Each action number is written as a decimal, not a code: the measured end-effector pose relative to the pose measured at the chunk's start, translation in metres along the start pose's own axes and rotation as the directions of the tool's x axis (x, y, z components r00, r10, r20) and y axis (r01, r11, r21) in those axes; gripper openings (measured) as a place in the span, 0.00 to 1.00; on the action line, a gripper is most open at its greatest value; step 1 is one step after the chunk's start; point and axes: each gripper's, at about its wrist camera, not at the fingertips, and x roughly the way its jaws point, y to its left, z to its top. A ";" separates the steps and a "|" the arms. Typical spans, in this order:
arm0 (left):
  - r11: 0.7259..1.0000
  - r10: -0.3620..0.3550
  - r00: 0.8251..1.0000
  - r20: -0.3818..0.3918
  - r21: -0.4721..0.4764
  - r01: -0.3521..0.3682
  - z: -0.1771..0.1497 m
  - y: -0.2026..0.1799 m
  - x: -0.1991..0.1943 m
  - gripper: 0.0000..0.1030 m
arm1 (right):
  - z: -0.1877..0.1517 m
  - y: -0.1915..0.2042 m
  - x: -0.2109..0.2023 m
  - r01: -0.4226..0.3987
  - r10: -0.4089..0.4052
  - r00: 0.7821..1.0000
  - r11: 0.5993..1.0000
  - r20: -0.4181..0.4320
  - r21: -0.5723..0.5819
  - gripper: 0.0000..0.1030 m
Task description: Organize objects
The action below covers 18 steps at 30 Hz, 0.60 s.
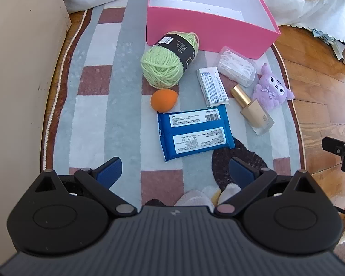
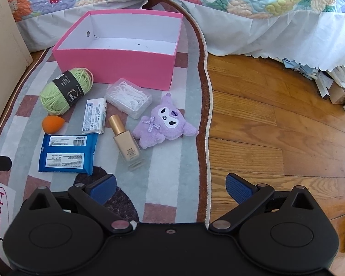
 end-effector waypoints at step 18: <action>1.000 -0.005 1.000 -0.024 0.011 0.005 -0.001 -0.004 0.004 0.98 | -0.003 -0.005 0.004 0.001 -0.001 1.000 1.000 -0.006 0.006 0.99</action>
